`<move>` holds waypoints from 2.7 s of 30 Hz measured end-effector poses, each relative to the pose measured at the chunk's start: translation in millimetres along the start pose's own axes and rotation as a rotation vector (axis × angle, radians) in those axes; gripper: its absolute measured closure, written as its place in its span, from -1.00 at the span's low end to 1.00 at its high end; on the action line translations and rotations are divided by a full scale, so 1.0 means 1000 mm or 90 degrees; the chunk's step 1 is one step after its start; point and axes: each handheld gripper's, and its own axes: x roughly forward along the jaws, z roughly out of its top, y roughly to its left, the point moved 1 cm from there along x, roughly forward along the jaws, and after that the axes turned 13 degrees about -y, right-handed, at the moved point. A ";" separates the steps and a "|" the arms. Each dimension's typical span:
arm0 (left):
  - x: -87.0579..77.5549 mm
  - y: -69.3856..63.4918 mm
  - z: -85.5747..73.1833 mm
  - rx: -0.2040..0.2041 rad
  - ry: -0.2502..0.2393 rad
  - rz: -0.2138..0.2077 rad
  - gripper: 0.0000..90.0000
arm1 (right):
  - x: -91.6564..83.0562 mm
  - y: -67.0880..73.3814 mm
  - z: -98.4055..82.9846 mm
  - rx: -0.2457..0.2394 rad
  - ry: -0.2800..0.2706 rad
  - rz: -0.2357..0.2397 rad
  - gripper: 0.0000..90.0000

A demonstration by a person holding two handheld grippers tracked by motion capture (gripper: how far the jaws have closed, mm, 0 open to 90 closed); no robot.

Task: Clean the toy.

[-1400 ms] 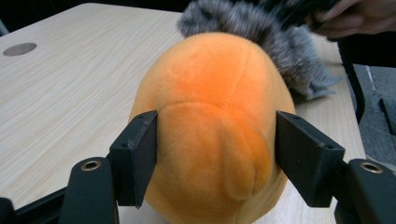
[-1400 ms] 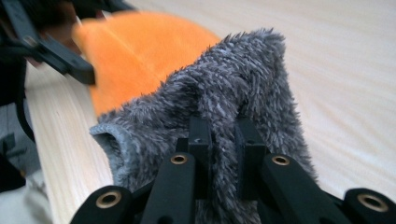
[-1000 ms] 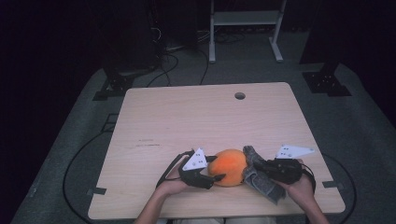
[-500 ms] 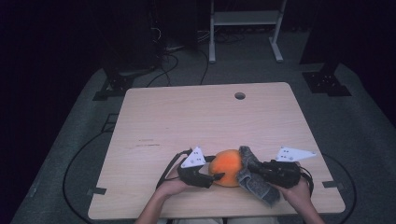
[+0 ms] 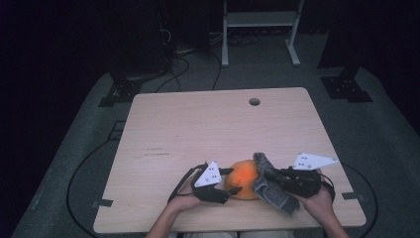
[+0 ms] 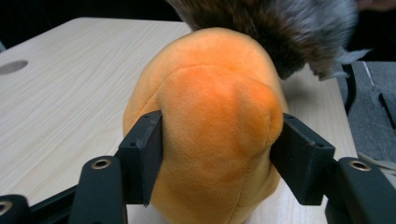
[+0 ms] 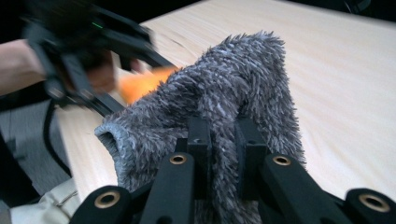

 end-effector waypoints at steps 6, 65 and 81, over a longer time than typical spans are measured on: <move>0.004 -0.014 0.001 0.079 0.035 -0.010 -0.11 | 0.029 0.033 0.015 -0.069 0.060 0.056 0.74; -0.006 0.033 0.020 -0.144 0.002 0.018 -0.42 | 0.024 -0.001 -0.026 0.018 0.037 -0.049 0.75; -0.002 0.025 0.016 -0.069 0.019 0.045 -0.26 | 0.016 -0.001 -0.014 0.022 -0.013 -0.018 0.74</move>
